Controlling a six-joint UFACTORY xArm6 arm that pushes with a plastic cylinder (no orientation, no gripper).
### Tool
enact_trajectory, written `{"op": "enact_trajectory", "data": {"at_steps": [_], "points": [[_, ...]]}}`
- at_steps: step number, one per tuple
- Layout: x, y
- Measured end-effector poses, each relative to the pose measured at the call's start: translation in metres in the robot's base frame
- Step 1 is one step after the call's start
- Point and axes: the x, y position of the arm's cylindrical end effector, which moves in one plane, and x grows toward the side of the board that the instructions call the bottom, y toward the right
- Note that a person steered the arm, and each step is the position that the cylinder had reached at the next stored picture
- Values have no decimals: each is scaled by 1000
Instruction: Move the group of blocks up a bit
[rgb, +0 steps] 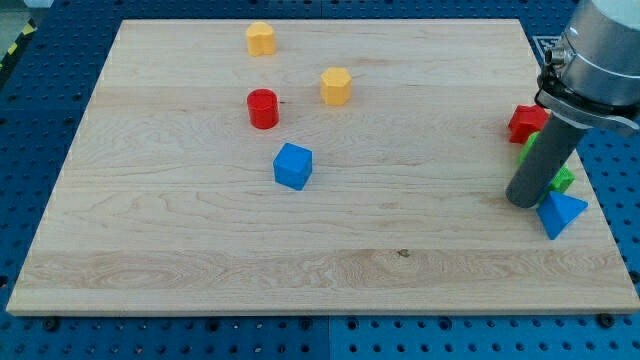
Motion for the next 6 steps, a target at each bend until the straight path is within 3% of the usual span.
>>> {"op": "enact_trajectory", "data": {"at_steps": [1,4,6], "points": [[6,0],[77,8],[53,27]]}}
